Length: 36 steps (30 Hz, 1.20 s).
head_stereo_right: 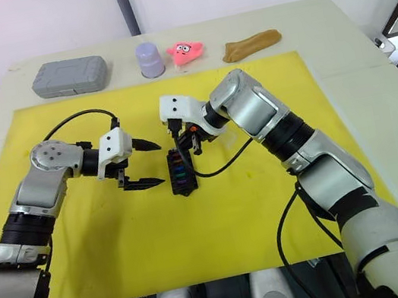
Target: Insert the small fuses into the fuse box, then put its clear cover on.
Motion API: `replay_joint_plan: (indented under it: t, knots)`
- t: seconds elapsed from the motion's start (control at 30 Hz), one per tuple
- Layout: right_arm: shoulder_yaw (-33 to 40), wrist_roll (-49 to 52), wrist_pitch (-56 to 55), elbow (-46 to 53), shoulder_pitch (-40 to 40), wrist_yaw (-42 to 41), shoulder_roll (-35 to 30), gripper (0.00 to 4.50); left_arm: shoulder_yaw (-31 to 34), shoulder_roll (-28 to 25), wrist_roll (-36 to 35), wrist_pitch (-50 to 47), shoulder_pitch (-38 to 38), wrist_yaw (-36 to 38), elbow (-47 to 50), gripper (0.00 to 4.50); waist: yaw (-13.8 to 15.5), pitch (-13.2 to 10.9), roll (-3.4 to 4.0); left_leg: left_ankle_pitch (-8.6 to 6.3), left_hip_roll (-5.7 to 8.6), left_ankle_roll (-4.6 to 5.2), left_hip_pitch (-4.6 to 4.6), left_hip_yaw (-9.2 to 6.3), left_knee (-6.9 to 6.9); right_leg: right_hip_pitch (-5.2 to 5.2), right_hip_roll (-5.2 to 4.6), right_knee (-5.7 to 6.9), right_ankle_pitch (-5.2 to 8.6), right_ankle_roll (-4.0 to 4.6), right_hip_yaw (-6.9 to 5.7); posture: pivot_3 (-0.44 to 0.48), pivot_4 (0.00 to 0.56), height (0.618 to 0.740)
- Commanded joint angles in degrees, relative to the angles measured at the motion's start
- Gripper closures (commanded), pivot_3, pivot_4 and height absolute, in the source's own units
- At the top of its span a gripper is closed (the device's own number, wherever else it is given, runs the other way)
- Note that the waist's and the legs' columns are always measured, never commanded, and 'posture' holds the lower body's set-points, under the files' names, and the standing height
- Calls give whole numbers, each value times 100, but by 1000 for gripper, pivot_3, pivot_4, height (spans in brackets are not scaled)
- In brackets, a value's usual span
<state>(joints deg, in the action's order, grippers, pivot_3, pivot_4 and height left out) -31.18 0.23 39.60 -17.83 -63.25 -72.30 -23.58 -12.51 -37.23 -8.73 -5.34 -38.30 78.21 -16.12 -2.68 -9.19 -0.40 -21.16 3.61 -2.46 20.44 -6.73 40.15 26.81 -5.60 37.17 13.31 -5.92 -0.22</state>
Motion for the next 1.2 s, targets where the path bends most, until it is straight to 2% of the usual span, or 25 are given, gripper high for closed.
replay_joint_plan:
  t: [0.03,0.7,1.2]
  knots:
    - [81,-38,-41,194,-220,-45,-9,4490,80,-36,-26,28,1,-29,164,0,0,0,0,0,0,0,0,0,0,0,0,0,0,0,0,0,150,740]
    - [-486,-656,-391,375,-418,-488,-88,4490,78,-32,-35,3,45,-89,219,0,0,0,0,0,3,0,0,0,0,0,0,1,0,0,0,0,150,740]
    - [-884,-1085,-49,-202,-849,-776,218,4490,101,-31,-50,-18,128,-157,299,0,-1,0,0,0,3,0,-1,-1,0,0,0,2,0,0,0,0,150,740]
